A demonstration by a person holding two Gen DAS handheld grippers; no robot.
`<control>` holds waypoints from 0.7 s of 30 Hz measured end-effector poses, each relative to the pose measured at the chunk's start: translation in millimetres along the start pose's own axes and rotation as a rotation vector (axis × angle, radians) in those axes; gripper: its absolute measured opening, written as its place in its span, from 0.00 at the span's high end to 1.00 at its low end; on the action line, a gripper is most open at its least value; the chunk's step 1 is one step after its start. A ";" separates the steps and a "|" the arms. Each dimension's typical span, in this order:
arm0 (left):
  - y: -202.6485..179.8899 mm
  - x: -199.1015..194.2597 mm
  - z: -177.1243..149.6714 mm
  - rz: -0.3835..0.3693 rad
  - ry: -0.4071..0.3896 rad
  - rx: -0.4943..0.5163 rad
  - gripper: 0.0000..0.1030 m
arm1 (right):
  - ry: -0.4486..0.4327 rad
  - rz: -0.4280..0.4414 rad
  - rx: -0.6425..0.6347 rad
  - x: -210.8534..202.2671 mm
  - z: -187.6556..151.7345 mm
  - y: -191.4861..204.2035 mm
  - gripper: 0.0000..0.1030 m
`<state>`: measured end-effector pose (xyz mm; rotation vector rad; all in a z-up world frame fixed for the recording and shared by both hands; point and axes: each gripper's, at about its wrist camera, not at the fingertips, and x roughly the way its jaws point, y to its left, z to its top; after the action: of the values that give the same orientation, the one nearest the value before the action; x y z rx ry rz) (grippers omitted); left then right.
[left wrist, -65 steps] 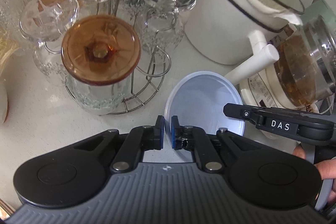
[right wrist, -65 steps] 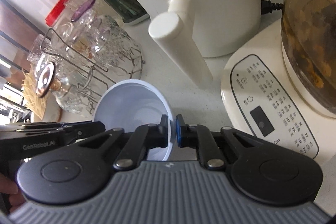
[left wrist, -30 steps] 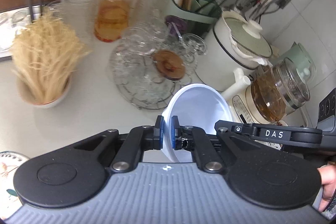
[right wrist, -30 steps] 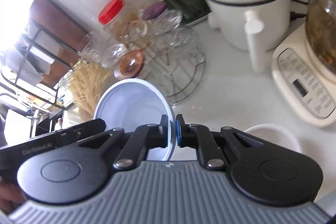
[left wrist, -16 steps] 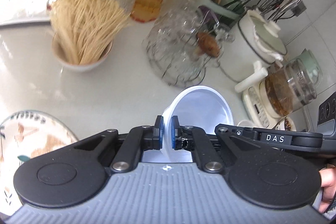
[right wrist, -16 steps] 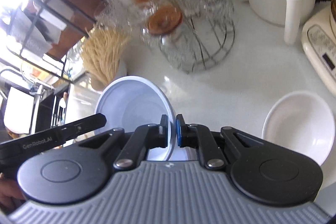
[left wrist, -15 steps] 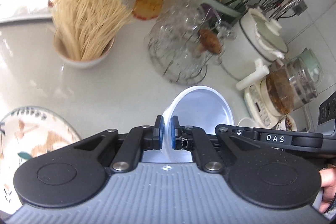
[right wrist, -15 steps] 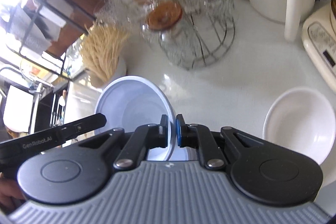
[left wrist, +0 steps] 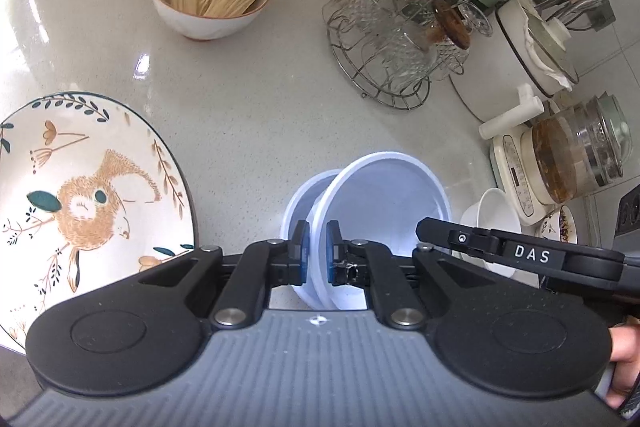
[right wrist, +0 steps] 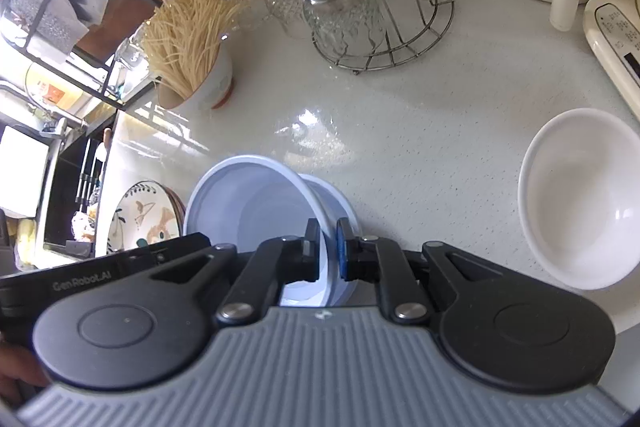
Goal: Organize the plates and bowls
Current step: 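Lift the second translucent bowl with both tools and carry it toward the white bowl, then lower the translucent bowl onto the counter and open both tools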
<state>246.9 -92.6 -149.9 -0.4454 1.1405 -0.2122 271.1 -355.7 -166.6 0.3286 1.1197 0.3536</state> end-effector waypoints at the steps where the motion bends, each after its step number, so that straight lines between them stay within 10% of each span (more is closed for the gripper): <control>1: 1.0 0.5 -0.1 -0.001 0.003 -0.004 0.92 | -0.003 0.000 0.005 1.4 0.8 -1.1 0.88; 13: 7.7 7.4 5.0 0.011 0.047 -0.026 0.91 | -0.020 -0.019 0.002 7.5 -1.1 1.6 0.88; 17: 5.3 13.9 4.7 0.039 0.086 -0.001 0.59 | -0.031 -0.023 0.023 7.0 -5.9 -0.5 0.88; 21: 6.5 13.1 2.6 0.026 0.071 0.006 0.57 | -0.051 -0.030 0.038 4.9 -9.4 -0.5 0.88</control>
<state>254.2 -91.2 -162.8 -0.4209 1.2147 -0.2102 264.5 -353.2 -174.5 0.3520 1.0814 0.2965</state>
